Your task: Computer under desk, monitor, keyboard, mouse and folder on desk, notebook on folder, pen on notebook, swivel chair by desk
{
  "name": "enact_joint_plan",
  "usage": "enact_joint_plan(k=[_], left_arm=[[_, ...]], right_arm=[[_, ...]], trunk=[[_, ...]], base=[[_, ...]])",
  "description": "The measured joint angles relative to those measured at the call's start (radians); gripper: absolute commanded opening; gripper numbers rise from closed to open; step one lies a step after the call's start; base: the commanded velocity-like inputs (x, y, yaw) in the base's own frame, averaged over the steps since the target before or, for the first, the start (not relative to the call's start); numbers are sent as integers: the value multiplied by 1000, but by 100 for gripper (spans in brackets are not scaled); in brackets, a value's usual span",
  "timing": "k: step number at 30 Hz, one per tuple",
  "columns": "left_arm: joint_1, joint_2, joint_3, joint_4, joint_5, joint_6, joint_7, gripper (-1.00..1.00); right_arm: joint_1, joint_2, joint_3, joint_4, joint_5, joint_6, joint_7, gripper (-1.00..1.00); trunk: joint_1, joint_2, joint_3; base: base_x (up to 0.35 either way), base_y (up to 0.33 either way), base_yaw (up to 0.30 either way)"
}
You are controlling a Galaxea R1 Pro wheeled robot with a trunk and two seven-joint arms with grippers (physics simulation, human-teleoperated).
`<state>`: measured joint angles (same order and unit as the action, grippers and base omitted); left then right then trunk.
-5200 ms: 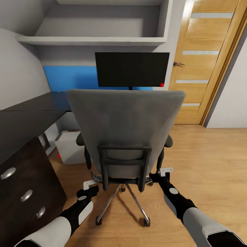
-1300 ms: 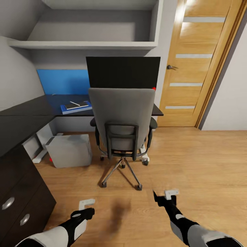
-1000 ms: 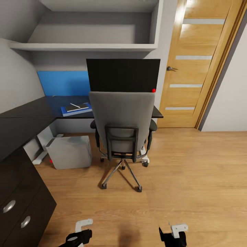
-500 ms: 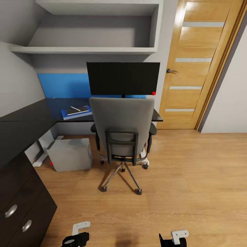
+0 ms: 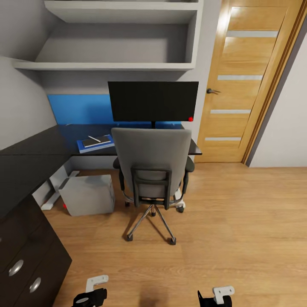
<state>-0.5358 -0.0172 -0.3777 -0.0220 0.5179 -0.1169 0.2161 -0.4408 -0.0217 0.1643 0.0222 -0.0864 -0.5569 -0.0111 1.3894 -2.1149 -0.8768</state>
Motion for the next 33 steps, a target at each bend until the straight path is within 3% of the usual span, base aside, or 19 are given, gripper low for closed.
enact_joint_plan(k=[10,33], left_arm=[[-1,14,1,0,0,-1,0,100],[0,14,-1,0,-1,-1,-3,100]], right_arm=[[0,0,0,0,0,0,0,100],[0,0,0,0,0,0,0,100]], trunk=[[-38,70,31],[-127,231,103]], base=[[0,0,0],[0,0,0]])
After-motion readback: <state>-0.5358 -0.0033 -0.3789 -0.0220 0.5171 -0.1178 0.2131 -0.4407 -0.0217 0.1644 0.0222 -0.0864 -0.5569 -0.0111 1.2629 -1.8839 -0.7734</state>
